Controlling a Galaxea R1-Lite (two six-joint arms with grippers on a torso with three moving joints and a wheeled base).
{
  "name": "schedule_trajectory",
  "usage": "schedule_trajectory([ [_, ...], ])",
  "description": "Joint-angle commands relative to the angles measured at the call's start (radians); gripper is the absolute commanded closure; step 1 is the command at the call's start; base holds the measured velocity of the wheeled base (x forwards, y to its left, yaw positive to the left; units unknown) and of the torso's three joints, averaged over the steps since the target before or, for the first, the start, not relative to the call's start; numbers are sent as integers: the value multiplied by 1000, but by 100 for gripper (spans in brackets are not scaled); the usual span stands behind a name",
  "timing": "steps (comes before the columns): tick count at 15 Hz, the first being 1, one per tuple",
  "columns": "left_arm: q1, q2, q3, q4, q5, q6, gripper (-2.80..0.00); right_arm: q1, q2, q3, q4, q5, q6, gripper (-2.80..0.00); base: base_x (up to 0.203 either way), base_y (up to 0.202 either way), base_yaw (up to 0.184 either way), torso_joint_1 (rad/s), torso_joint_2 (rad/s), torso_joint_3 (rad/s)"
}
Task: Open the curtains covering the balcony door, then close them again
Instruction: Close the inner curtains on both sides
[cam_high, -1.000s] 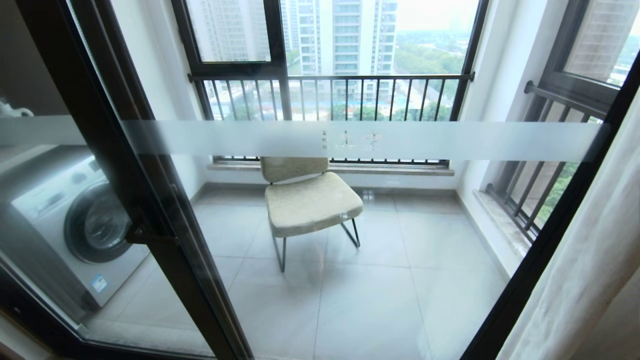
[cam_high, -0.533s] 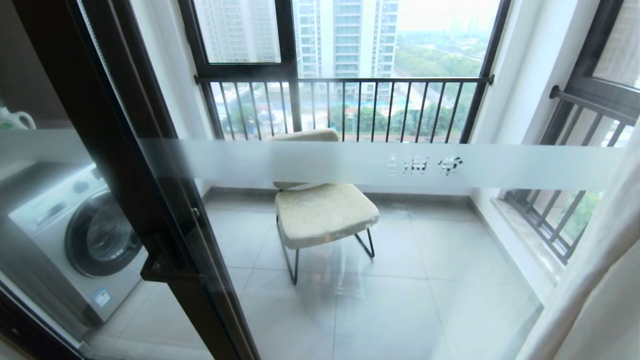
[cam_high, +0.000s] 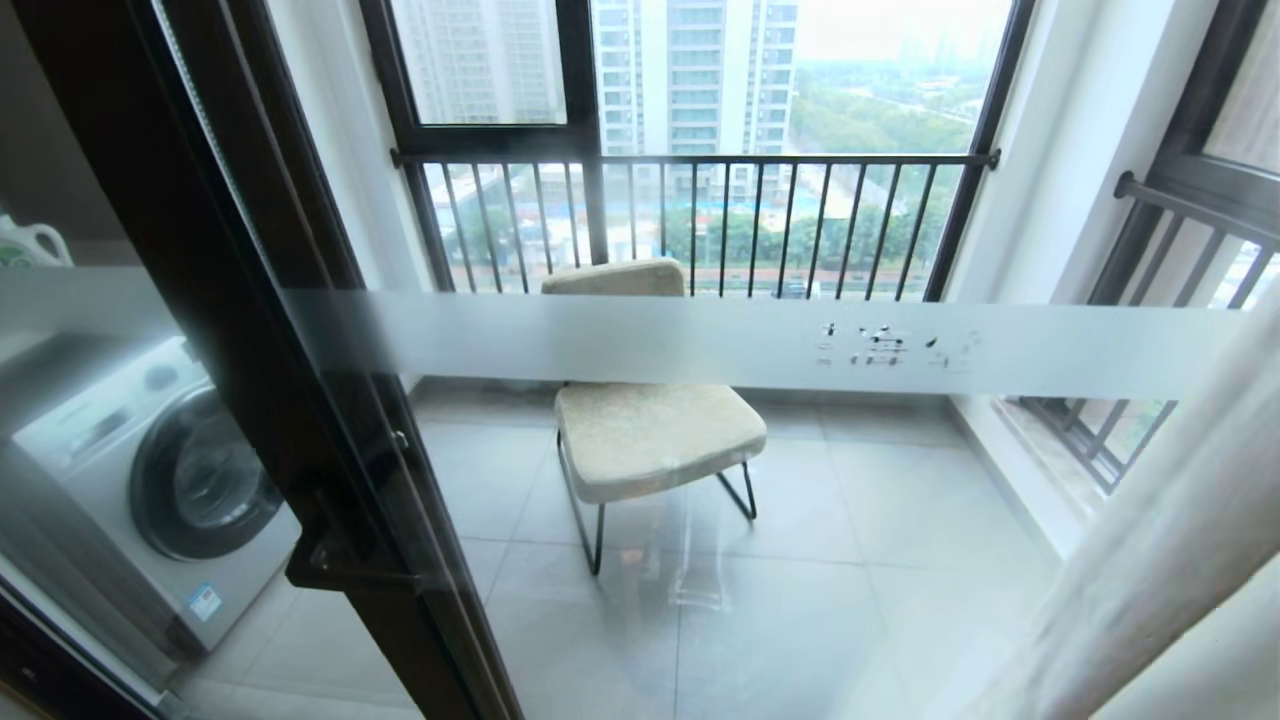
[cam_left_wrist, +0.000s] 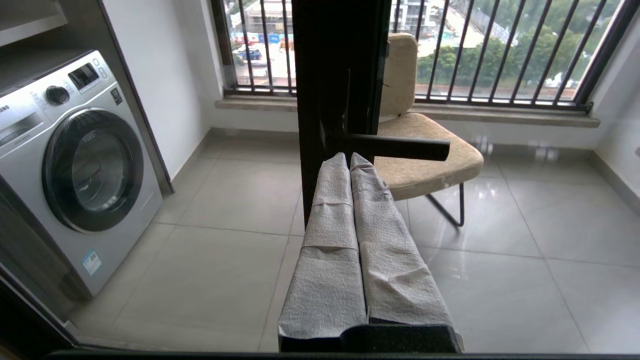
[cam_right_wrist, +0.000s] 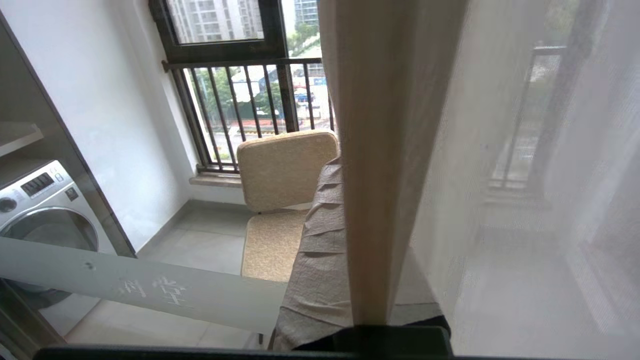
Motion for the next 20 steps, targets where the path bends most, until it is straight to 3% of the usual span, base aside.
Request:
schedule_trajectory([
  [1, 0, 0, 0, -1, 1, 0, 0, 1, -10, 1, -2, 2, 1, 0, 0, 0, 0, 0, 0, 0],
  [20, 0, 0, 0, -1, 1, 0, 0, 1, -2, 3, -3, 1, 1, 0, 0, 3, 0, -1, 0, 0],
])
